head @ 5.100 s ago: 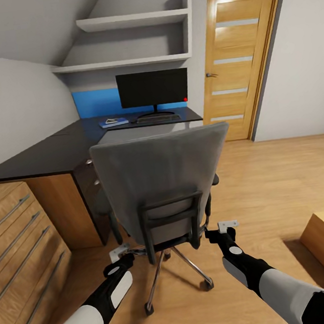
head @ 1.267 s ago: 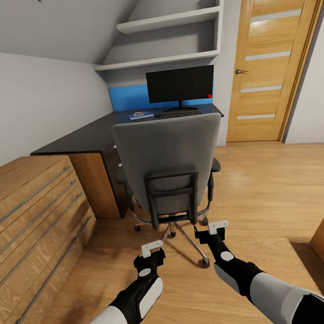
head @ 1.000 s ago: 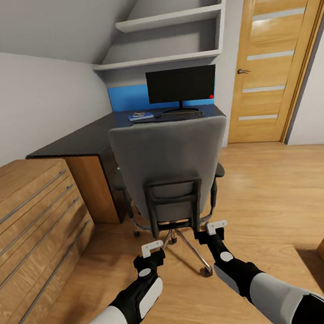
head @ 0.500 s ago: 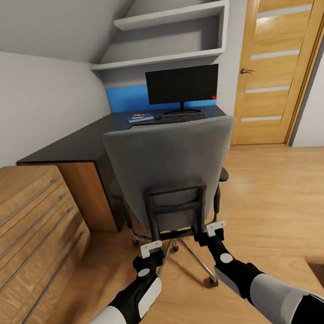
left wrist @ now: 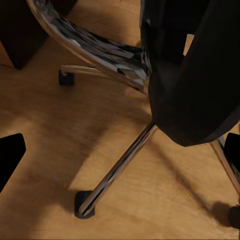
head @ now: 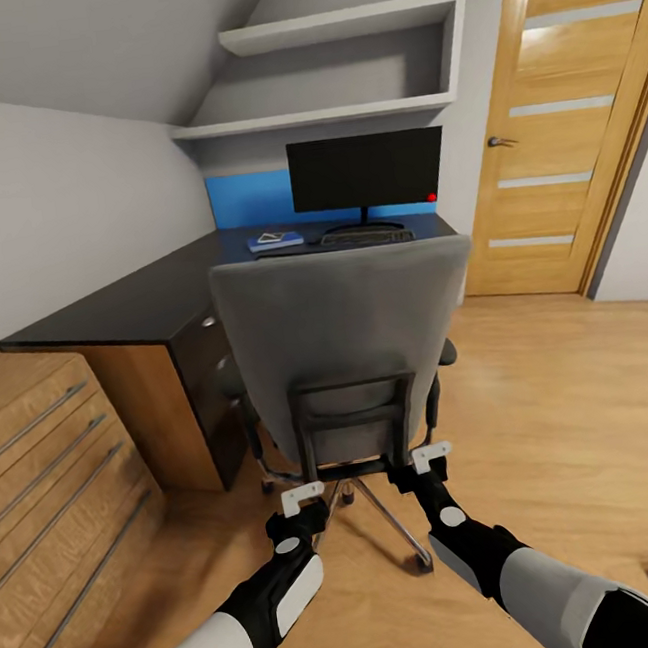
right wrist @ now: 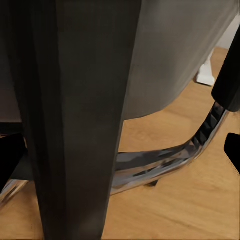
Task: In the bedroom, organize the workspace by keeping the computer under the desk, ensuring the monitor is on the desk, placing the keyboard on the desk next to the monitor, placing the mouse on the desk next to the keyboard, moving the folder from the swivel chair onto the desk next to the mouse, stacking the notebook on top of the folder with the pen on top of the notebook, and positioning the swivel chair next to the desk.
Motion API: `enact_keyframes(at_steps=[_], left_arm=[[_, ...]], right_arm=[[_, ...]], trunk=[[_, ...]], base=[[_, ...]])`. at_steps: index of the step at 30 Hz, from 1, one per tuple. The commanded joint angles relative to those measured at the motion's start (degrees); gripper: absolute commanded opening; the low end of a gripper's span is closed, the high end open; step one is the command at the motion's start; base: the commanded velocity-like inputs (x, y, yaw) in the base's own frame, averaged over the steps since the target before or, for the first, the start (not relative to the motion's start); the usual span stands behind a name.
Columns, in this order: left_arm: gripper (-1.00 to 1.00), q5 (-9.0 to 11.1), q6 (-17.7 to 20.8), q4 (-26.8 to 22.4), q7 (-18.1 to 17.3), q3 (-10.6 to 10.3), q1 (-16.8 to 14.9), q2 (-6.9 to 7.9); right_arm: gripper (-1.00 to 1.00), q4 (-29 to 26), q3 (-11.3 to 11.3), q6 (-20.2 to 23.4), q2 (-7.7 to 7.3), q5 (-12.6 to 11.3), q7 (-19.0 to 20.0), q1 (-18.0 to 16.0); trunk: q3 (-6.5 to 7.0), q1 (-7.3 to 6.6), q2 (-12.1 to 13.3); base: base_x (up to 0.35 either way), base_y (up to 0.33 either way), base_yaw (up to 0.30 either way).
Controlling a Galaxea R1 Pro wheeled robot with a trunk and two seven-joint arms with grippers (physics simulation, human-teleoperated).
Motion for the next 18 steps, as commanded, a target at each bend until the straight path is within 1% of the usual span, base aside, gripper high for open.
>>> enact_keyframes(at_steps=[1,9,15,18], left_arm=[[1.0,0.01,-0.43,-0.03,0.42,-0.3,-0.1,0.06],[1.0,0.0,-0.43,-0.03,0.38,-0.26,-0.08,0.06],[1.0,0.0,-0.43,-0.03,0.32,-0.25,-0.09,0.08],[1.0,0.0,-0.43,-0.03,0.25,-0.23,-0.09,0.36]], right_arm=[[1.0,0.05,0.08,-0.33,-0.04,-0.65,-0.56,-0.07],[1.0,0.05,0.08,-0.34,-0.04,-0.65,-0.57,-0.07],[1.0,0.05,0.08,-0.34,-0.04,-0.65,-0.57,-0.07],[1.0,0.05,0.08,-0.34,-0.04,-0.65,-0.57,-0.07]], trunk=[[-0.04,0.02,-0.02],[0.12,0.02,-0.02],[0.14,0.02,-0.02],[0.14,0.02,-0.02]], base=[[0.323,-0.134,-0.004],[0.322,-0.139,-0.074],[0.322,-0.14,-0.015],[0.322,-0.14,-0.002]])
